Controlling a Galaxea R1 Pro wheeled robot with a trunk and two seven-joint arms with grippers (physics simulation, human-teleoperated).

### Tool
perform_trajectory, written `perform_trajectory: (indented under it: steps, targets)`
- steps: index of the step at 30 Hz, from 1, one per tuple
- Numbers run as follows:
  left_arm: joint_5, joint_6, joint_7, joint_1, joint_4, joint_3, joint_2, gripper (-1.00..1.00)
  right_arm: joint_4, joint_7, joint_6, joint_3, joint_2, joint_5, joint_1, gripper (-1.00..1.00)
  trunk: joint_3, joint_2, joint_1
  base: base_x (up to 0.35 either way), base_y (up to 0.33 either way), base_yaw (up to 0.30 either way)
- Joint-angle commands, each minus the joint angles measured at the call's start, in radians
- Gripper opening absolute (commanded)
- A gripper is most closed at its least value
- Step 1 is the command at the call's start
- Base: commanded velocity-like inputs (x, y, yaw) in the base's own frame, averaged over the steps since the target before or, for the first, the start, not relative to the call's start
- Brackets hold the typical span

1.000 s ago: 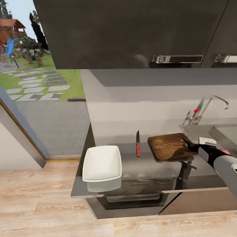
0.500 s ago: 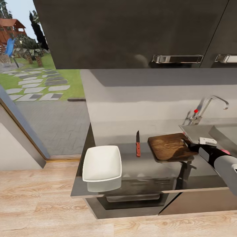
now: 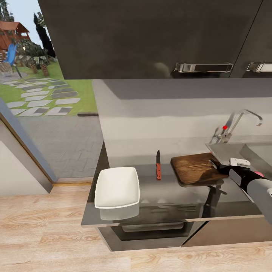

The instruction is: In the kitchen, take the Vidalia onion out of the sink, dice it on the chopping board with the paring knife, put the diced onion into the bowl on the countertop, then place both the paring knife and the chopping board into the sink.

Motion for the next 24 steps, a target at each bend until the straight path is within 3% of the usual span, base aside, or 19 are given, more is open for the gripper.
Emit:
perform_trajectory:
  steps: [1,14,15,24]
  targets:
    - [0.009,-0.001,0.001,0.0,-0.002,-0.003,0.001,1.0,-0.002,-0.003,0.005,0.0,0.0,-0.009,0.0,-1.0,-0.002,-0.002,0.001,0.0,0.0,0.0]
    - [0.009,-0.001,0.001,0.0,-0.002,-0.003,0.001,1.0,-0.002,-0.004,0.005,0.0,0.0,-0.009,0.0,-1.0,-0.002,-0.002,0.001,0.0,0.0,0.0]
    - [0.009,-0.001,0.001,0.0,-0.002,-0.003,0.001,1.0,-0.002,-0.004,0.005,0.0,0.0,-0.009,0.0,1.0,-0.002,-0.002,0.001,0.0,0.0,0.0]
    - [0.009,-0.001,0.001,0.0,-0.001,-0.003,0.0,1.0,-0.002,-0.003,0.004,0.0,0.0,-0.009,0.0,1.0,-0.002,-0.002,0.001,0.0,0.0,0.0]
